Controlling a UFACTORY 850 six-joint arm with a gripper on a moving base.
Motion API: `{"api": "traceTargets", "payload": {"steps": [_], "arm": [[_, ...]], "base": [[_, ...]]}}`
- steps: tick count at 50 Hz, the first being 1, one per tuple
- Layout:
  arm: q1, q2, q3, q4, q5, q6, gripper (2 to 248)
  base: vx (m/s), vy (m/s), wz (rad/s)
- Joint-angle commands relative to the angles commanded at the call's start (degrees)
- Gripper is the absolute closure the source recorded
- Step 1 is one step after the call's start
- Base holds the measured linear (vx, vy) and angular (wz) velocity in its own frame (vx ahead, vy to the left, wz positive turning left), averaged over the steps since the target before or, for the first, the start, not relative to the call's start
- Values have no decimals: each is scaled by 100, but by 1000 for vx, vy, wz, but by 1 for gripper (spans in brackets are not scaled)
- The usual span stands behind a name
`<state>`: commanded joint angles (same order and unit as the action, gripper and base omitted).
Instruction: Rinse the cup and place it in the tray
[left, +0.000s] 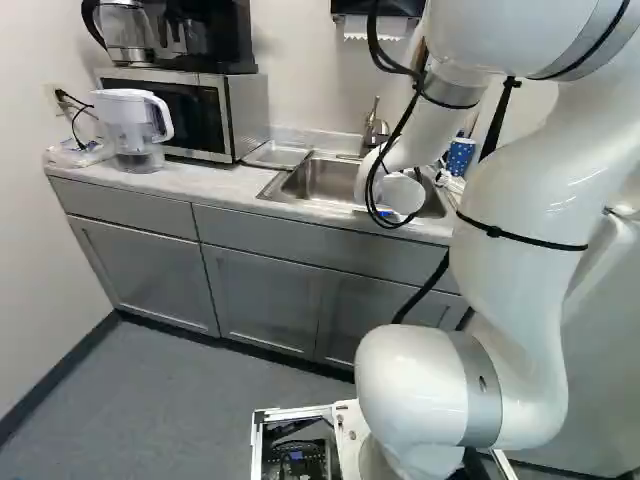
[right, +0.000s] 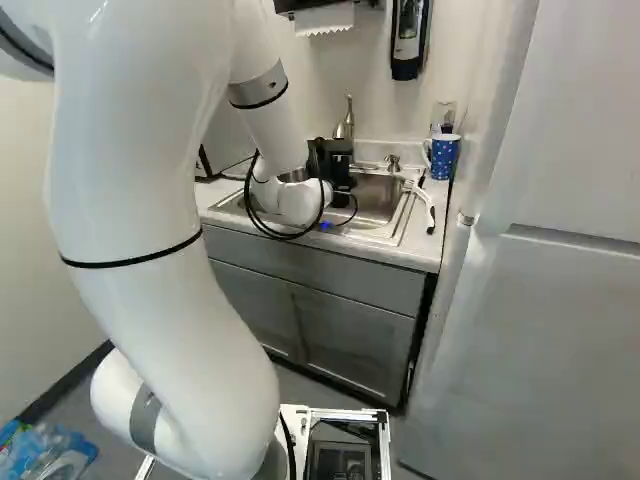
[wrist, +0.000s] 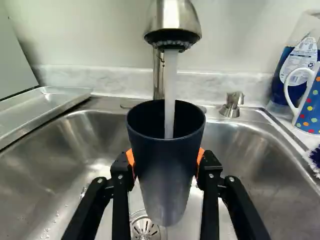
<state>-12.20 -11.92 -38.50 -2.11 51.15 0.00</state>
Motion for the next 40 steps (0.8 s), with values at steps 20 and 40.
{"api": "traceTargets", "payload": {"steps": [20,40], "arm": [[0,0,0,0,0,0,124],[0,0,0,0,0,0,124]], "base": [[0,0,0],[0,0,0]]}}
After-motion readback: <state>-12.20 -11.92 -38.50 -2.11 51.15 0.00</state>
